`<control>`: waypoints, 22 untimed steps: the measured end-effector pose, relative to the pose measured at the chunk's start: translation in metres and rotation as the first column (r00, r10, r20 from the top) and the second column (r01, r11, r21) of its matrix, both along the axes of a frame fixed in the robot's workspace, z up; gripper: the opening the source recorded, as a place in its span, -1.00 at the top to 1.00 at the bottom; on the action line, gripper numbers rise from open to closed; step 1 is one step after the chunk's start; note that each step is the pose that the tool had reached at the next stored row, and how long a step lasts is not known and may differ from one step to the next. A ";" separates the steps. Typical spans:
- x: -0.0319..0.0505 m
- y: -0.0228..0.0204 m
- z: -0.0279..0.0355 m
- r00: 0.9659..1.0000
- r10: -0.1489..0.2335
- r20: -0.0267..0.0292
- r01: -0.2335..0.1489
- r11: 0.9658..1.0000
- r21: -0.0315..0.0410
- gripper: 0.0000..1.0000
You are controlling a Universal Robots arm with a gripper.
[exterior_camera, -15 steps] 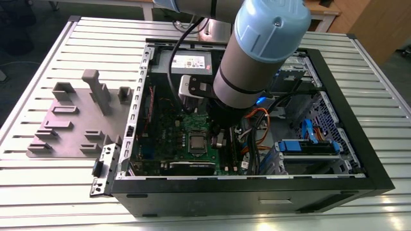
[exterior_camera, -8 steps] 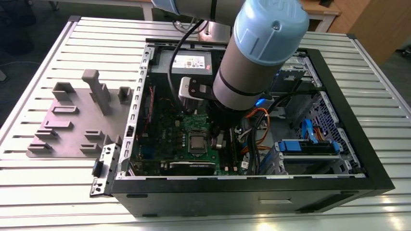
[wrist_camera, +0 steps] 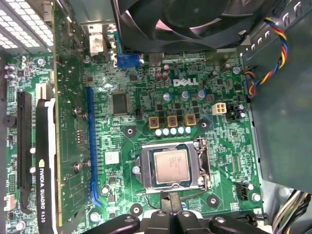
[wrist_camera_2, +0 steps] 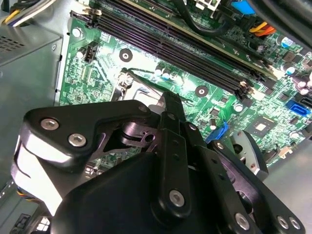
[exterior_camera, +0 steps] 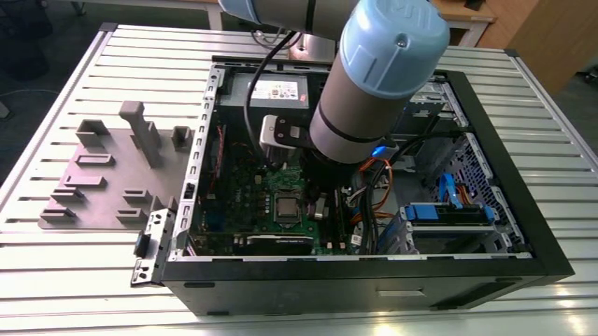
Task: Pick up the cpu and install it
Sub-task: 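Install the first cpu locking lever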
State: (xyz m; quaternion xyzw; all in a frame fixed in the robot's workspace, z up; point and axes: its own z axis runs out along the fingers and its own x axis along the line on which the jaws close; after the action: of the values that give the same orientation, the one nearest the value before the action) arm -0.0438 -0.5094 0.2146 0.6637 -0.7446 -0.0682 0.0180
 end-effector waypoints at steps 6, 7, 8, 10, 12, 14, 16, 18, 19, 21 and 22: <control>-0.0008 -0.0001 -0.0001 1.000 0.028 0.009 -0.028 1.000 0.000 0.79; -0.0007 -0.0001 -0.0001 0.999 0.035 0.010 -0.035 0.999 0.000 0.79; -0.0007 -0.0001 -0.0002 0.999 0.040 0.011 -0.040 0.999 0.000 0.79; -0.0008 -0.0001 -0.0001 0.999 0.045 0.013 -0.045 0.999 0.000 0.79; -0.0007 -0.0001 -0.0001 0.999 0.049 0.015 -0.049 0.999 0.000 0.79; -0.0008 -0.0001 -0.0002 0.997 0.072 0.025 -0.072 0.997 -0.001 0.79; -0.0008 -0.0001 -0.0002 0.997 0.075 0.026 -0.075 0.997 -0.001 0.79; -0.0007 -0.0001 -0.0002 0.997 0.078 0.028 -0.078 0.997 -0.001 0.79; -0.0007 -0.0001 -0.0002 0.996 0.080 0.028 -0.080 0.997 -0.001 0.79; -0.0008 -0.0001 -0.0002 0.996 0.083 0.030 -0.083 0.997 -0.001 0.79; -0.0008 -0.0001 -0.0002 0.996 0.085 0.030 -0.085 0.996 -0.001 0.79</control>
State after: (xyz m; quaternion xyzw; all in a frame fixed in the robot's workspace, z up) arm -0.0445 -0.5095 0.2144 0.6957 -0.7160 -0.0572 0.0096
